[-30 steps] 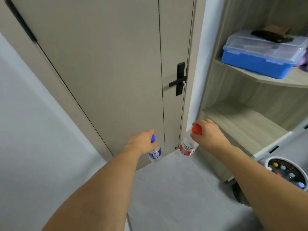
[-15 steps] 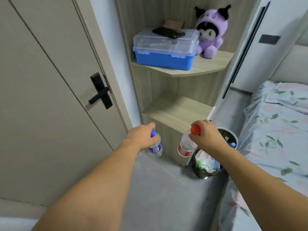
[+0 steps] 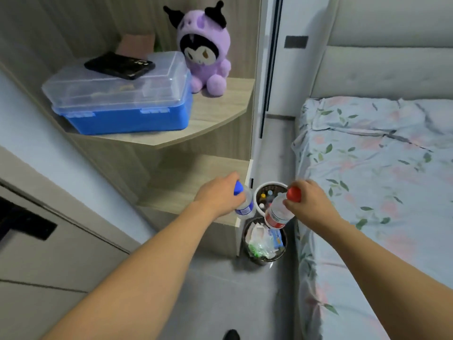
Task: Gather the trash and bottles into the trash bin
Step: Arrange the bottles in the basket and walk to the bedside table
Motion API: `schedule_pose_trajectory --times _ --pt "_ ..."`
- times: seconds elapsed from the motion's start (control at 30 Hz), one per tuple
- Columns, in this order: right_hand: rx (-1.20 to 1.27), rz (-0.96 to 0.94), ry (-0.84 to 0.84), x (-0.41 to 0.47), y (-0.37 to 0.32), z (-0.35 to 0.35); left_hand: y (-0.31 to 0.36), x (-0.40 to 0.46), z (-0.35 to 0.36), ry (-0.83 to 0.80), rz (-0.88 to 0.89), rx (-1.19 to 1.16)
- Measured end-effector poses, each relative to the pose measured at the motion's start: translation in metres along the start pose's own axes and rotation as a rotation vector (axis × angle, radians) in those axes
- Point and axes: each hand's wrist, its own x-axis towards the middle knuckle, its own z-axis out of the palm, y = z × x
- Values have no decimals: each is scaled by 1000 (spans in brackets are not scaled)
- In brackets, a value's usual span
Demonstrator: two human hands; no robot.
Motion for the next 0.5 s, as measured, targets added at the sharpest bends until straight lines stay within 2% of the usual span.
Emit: schedule_pose_trajectory --times 0.13,0.3,0.5 --pt "24 126 30 34 42 -19 32 61 17 -65 65 82" --pt "42 184 24 106 93 -32 59 151 42 -102 63 86" --pt "68 269 -23 215 171 19 57 283 128 -139 41 91"
